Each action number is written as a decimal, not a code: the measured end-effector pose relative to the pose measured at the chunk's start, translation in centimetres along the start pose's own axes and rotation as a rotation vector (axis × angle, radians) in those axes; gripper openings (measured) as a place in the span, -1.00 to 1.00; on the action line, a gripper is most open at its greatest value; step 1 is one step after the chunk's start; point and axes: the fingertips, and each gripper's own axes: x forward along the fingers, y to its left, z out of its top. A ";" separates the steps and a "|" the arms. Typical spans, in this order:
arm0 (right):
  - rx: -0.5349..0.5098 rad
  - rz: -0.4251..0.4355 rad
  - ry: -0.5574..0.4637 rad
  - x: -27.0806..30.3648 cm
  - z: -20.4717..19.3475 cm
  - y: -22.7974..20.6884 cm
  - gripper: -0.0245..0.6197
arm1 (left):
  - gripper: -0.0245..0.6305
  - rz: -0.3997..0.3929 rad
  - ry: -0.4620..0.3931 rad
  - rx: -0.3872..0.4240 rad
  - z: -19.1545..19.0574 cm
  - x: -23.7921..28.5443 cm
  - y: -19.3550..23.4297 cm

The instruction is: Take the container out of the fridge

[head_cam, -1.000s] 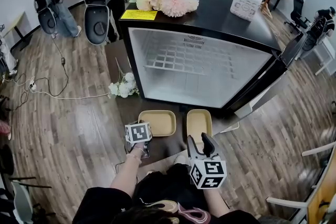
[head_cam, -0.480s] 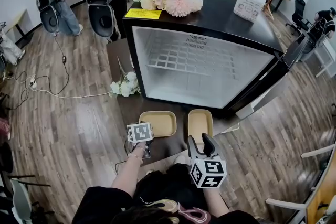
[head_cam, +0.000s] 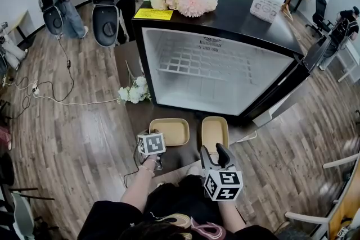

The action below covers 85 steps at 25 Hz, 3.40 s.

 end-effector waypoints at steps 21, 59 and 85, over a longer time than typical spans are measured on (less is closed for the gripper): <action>0.024 0.044 -0.022 -0.4 -0.8 2.5 -0.21 | -0.47 -0.188 -0.308 -0.050 1.7 -8.4 1.4; 0.008 -0.104 -0.073 -2.0 -3.7 2.6 -0.90 | -0.90 -0.747 -0.518 0.205 -0.1 -18.0 -8.4; -0.057 -0.102 -0.058 -4.2 -4.9 2.2 -0.90 | -0.90 -0.647 -0.504 0.161 -1.4 -17.9 -7.8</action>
